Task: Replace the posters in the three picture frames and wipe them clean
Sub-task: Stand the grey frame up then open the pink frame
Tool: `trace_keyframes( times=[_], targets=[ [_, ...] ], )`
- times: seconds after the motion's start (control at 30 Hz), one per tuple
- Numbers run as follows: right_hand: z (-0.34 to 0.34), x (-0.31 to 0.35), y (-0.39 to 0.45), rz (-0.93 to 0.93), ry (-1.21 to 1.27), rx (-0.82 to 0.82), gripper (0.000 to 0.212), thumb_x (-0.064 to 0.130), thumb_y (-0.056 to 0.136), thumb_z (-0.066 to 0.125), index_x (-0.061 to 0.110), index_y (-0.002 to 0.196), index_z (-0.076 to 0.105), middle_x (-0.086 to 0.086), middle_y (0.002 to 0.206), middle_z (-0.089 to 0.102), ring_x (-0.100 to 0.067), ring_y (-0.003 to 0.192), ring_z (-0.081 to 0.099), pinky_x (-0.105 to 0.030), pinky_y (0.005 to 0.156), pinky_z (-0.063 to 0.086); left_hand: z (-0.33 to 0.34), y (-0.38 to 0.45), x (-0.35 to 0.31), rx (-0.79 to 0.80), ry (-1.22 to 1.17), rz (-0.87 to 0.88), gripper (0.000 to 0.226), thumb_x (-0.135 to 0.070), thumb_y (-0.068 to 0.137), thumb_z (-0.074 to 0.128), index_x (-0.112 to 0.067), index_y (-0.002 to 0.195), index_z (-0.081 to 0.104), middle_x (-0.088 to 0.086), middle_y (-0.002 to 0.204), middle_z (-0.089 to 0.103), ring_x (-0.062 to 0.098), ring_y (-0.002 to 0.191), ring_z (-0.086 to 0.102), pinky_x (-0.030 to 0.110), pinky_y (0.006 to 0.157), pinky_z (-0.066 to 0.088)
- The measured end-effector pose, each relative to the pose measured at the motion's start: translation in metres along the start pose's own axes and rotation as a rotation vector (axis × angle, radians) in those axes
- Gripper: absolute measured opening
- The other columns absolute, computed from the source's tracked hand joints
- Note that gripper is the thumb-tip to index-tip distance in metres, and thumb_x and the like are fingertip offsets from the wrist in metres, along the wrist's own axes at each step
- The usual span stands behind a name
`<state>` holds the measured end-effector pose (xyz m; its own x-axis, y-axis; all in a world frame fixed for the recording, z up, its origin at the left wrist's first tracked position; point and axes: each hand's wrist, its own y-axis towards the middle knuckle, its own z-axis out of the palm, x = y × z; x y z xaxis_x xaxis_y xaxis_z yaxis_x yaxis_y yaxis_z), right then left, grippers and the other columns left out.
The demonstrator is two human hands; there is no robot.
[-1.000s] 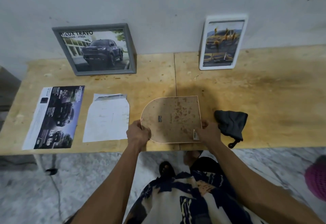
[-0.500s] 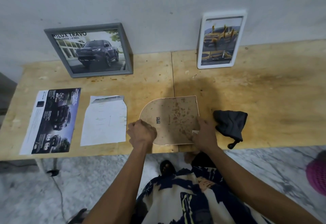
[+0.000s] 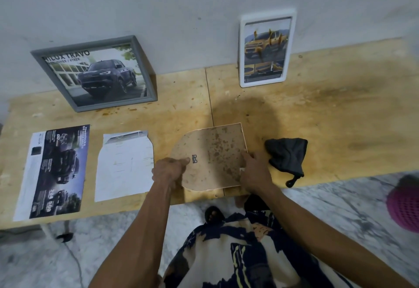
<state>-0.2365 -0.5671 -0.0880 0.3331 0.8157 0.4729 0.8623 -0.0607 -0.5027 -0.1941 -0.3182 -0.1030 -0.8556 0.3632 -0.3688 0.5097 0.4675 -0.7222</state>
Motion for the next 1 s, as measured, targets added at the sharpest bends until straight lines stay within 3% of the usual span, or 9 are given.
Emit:
trace_keyframes(
  times=[0.1,0.3,0.47,0.6,0.7,0.77,0.83,0.93,1.0],
  targets=[
    [0.000,-0.002,0.000,-0.007,0.013,0.007,0.065,0.010,0.086,0.056,0.014,0.147,0.033,-0.011,0.139,0.034,-0.031,0.126,0.039,-0.040,0.101,0.043,-0.008,-0.020,-0.009,0.056,-0.028,0.033,0.049,-0.047,0.060,0.092,-0.010,0.084,0.069,0.014,0.101,0.072,0.034,0.091,0.069,0.048,0.083,0.059],
    [0.001,-0.004,-0.001,0.005,0.086,0.008,0.072,0.019,0.087,0.064,0.017,0.149,0.026,-0.007,0.143,0.032,-0.028,0.131,0.035,-0.037,0.103,0.039,-0.011,-0.023,-0.008,0.099,-0.219,-0.012,0.059,-0.025,0.065,0.093,0.002,0.110,0.067,0.016,0.106,0.071,0.033,0.093,0.068,0.048,0.083,0.059],
    [0.001,-0.007,-0.001,0.018,0.123,0.031,0.082,0.024,0.083,0.069,0.020,0.150,0.023,-0.008,0.146,0.031,-0.028,0.133,0.034,-0.038,0.103,0.038,-0.015,-0.020,-0.003,0.107,-0.272,-0.003,0.060,-0.024,0.067,0.092,0.003,0.114,0.065,0.017,0.110,0.070,0.034,0.098,0.068,0.047,0.086,0.059],
    [0.003,-0.007,-0.001,-0.046,0.029,0.016,0.077,0.022,0.084,0.060,0.022,0.150,0.019,-0.012,0.139,0.037,-0.032,0.126,0.037,-0.037,0.095,0.040,-0.017,-0.011,0.006,0.050,-0.283,-0.023,0.056,-0.026,0.065,0.093,0.002,0.106,0.068,0.016,0.107,0.071,0.036,0.095,0.068,0.049,0.084,0.059],
    [0.005,-0.006,-0.003,-0.015,0.030,0.040,0.072,0.020,0.089,0.053,0.028,0.152,0.018,-0.012,0.139,0.034,-0.033,0.127,0.035,-0.041,0.103,0.040,-0.021,-0.013,0.009,0.011,-0.300,-0.051,0.056,-0.026,0.064,0.093,0.001,0.105,0.066,0.016,0.099,0.071,0.036,0.087,0.069,0.049,0.080,0.060],
    [0.007,-0.007,-0.002,-0.010,0.005,0.037,0.069,0.022,0.092,0.051,0.030,0.152,0.020,-0.012,0.137,0.033,-0.033,0.127,0.035,-0.042,0.106,0.038,-0.022,-0.020,0.007,-0.025,-0.316,-0.052,0.049,-0.022,0.071,0.090,-0.001,0.105,0.063,0.015,0.085,0.068,0.029,0.071,0.067,0.042,0.071,0.060],
    [0.010,-0.007,-0.001,-0.026,-0.031,0.031,0.065,0.026,0.094,0.050,0.029,0.152,0.021,-0.013,0.137,0.033,-0.035,0.128,0.035,-0.043,0.108,0.036,-0.021,-0.021,0.007,-0.038,-0.346,-0.056,0.051,-0.019,0.075,0.087,-0.001,0.113,0.060,0.017,0.087,0.068,0.028,0.064,0.065,0.035,0.056,0.055],
    [0.011,-0.007,0.000,-0.013,-0.061,0.042,0.062,0.029,0.096,0.047,0.025,0.153,0.020,-0.014,0.141,0.030,-0.035,0.130,0.031,-0.042,0.111,0.031,-0.020,-0.019,0.008,-0.058,-0.416,-0.008,0.051,-0.011,0.080,0.082,-0.006,0.118,0.049,0.015,0.107,0.063,0.029,0.078,0.062,0.029,0.056,0.050],
    [0.011,-0.006,0.000,-0.014,-0.077,0.035,0.062,0.030,0.097,0.046,0.021,0.153,0.021,-0.016,0.142,0.030,-0.036,0.131,0.030,-0.041,0.112,0.028,-0.022,-0.016,0.010,-0.049,-0.461,0.044,0.046,-0.004,0.084,0.075,-0.005,0.117,0.043,0.012,0.114,0.059,0.028,0.097,0.060,0.034,0.076,0.055]
  ],
)
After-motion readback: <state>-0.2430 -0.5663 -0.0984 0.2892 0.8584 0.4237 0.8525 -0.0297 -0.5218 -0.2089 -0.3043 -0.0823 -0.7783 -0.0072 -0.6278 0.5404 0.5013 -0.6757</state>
